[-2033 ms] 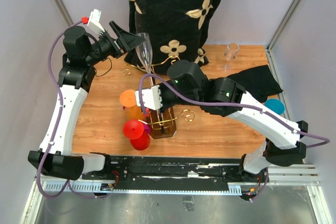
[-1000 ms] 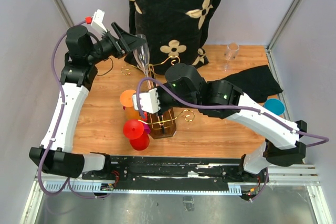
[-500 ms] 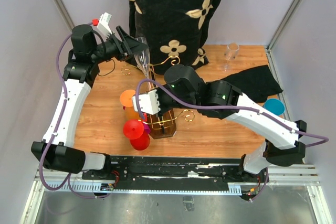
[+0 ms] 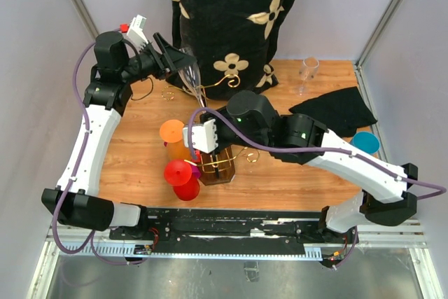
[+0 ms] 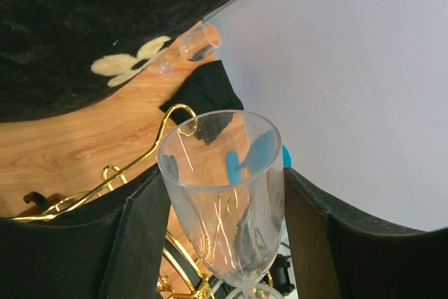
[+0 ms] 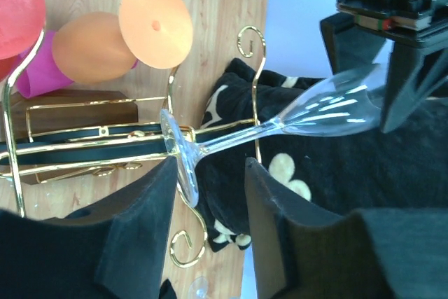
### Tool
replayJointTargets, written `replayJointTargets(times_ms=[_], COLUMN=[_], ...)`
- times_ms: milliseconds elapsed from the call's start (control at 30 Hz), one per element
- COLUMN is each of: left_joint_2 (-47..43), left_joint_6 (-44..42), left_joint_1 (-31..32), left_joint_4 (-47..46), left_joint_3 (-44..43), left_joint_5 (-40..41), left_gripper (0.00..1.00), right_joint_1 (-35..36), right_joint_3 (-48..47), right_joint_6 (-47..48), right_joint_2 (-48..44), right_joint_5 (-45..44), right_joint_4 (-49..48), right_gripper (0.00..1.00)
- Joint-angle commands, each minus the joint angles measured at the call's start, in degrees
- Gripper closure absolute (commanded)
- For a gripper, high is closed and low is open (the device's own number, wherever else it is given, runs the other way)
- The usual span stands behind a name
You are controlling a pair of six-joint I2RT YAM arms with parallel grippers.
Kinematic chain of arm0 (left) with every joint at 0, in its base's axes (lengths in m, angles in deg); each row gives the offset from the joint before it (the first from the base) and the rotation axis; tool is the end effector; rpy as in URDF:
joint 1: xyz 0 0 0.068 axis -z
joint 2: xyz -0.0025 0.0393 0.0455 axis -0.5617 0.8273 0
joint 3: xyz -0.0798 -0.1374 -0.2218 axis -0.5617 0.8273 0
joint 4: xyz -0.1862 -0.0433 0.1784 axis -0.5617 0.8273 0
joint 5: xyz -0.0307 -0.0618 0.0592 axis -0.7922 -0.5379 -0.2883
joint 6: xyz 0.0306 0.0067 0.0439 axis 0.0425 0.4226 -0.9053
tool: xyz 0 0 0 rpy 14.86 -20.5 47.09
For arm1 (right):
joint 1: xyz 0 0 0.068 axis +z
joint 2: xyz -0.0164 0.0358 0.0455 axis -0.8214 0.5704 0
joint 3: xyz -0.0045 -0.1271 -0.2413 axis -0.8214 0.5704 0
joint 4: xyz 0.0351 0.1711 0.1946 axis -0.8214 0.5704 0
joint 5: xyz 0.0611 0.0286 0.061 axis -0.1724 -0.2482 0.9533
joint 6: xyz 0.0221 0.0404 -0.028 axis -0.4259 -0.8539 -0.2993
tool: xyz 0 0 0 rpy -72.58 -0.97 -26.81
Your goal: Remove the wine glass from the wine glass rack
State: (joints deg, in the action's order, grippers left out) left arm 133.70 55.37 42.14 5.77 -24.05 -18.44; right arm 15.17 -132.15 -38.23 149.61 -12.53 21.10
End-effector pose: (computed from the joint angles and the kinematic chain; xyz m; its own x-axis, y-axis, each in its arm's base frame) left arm 0.2819 -0.0614 0.4628 -0.5871 -0.4602 -0.6660 0.4184 0.5318 -0.7363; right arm 0.1047 0.2854 0.4740 0.6261 -0.5275 -0.5742 -0.6760 -0.0002 -0.7369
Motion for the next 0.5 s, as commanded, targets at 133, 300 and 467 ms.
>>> replayJointTargets(times_ms=[133, 300, 467], left_joint_2=[0.4, -0.4, -0.8], left_joint_6=[3.4, 7.3, 5.1], left_joint_1=[-1.3, -7.7, -14.2], left_joint_4=[-2.3, -6.9, -8.1], left_joint_3=[-3.7, -3.2, -3.9], left_joint_5=[-0.4, -1.1, 4.3], left_gripper=[0.49, 0.51, 0.51], right_joint_1=[1.2, 0.7, -1.1], right_joint_3=[4.2, 9.4, 14.8], right_joint_6=[0.6, 0.4, -1.7], right_joint_2=[-5.9, -11.1, -17.9], right_joint_5=[-4.0, -5.1, -4.5], right_joint_4=[-7.4, -11.6, -16.0], right_gripper=[0.39, 0.33, 0.32])
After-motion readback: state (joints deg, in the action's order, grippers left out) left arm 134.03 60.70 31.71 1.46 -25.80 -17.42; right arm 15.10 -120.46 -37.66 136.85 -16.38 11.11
